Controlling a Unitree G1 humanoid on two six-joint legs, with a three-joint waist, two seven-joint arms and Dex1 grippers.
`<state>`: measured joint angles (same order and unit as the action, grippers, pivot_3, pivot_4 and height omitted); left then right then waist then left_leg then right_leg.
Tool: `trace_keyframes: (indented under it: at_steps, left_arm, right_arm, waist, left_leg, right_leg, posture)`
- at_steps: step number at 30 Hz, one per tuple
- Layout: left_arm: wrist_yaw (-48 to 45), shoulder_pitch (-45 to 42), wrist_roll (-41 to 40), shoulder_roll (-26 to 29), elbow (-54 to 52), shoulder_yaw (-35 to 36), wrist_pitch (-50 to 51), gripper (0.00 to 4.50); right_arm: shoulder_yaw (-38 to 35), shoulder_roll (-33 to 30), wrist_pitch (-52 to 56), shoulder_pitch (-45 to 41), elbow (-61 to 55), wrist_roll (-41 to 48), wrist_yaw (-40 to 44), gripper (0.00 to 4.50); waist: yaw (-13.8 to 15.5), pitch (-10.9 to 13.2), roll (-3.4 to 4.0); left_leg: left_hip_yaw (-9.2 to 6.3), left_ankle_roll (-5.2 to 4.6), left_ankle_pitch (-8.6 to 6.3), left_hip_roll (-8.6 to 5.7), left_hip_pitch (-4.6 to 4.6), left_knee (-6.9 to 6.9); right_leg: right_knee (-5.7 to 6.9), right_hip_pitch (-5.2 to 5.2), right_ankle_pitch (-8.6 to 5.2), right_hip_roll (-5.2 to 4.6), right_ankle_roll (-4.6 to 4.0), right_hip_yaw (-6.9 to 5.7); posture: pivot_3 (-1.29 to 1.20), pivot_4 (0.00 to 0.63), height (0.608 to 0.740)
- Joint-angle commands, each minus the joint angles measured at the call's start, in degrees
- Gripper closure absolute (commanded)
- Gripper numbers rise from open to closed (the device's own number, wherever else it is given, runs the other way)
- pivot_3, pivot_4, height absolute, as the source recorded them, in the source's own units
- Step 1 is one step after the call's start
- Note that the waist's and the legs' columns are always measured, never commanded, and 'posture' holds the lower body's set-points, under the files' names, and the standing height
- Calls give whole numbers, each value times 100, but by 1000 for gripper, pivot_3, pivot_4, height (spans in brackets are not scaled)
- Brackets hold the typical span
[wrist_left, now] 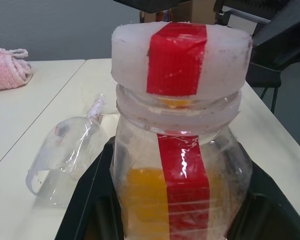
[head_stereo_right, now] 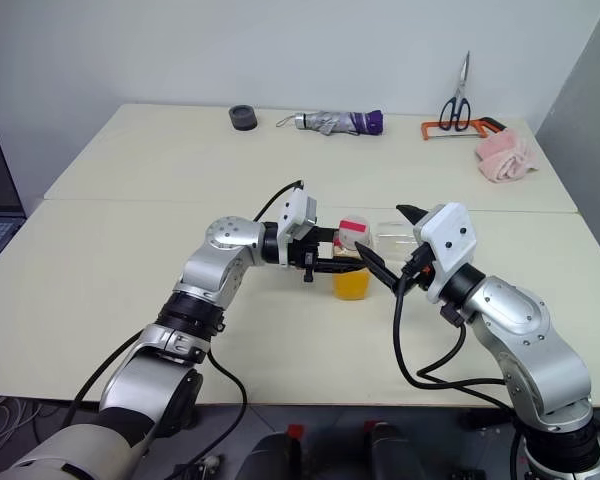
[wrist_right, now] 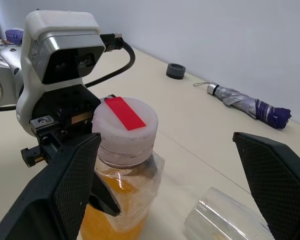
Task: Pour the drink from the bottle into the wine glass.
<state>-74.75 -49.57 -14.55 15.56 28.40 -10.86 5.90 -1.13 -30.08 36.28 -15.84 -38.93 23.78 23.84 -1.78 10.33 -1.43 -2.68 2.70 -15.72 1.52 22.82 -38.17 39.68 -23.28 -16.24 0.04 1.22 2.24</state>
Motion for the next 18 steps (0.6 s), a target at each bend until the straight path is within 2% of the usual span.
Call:
trace_keyframes:
  at_steps: [1,18]
  left_arm:
    - [-78,-196,-104,1,-184,113,-108,2596]
    - [-73,-179,-105,6,-218,126,-106,2596]
  right_arm:
    - [-191,-56,-110,-11,-111,3,38,0]
    - [-229,-112,-183,18,-43,-26,117,0]
  waist:
    - [0,0,0]
    - [0,0,0]
  left_leg:
    - [0,0,0,0,0,0]
    - [0,0,0,0,0,0]
  right_leg:
    - [0,0,0,0,0,0]
    - [0,0,0,0,0,0]
  posture:
    - [0,150,740]
    - [0,150,740]
